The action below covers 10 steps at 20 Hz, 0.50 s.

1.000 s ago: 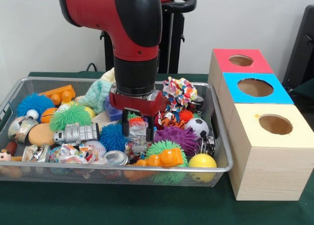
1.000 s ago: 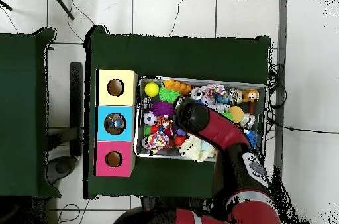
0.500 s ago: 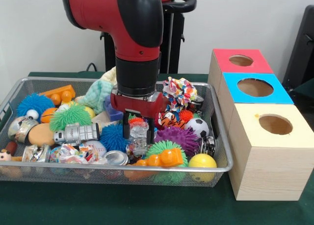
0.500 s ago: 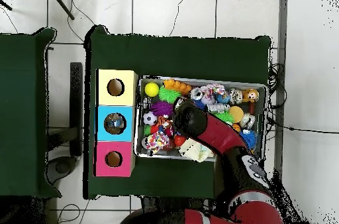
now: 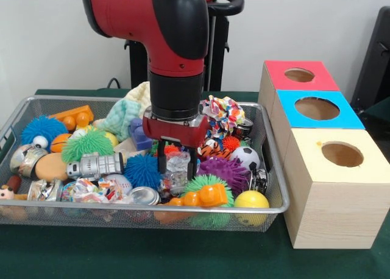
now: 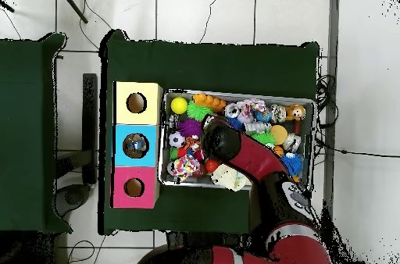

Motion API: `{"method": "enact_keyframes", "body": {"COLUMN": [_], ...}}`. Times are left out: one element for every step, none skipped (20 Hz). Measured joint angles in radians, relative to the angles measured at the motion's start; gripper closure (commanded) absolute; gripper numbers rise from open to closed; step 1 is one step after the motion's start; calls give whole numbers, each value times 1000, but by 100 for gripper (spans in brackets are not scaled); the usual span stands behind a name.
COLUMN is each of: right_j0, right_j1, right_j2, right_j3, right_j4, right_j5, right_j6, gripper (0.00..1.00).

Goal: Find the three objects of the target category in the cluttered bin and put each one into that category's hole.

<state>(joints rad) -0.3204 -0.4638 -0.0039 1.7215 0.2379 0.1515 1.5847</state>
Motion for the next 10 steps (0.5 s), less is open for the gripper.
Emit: {"method": "enact_keyframes", "body": {"right_j0": [1,3,4,6,8,8,9,9,10,12], "right_j1": [0,1,1,2,5,6,7,8,8,10], "right_j2": [0,0,0,0,0,0,0,0,0,0], "right_j3": [0,0,0,-1,-5,-7,-9,-11,-13,-19], "right_j4": [0,0,0,0,0,0,0,0,0,0], "right_j5": [0,0,0,0,0,0,0,0,0,0], "right_j6": [0,0,0,0,0,0,0,0,0,0], "gripper": [0,0,0,0,0,0,0,0,0,0]}}
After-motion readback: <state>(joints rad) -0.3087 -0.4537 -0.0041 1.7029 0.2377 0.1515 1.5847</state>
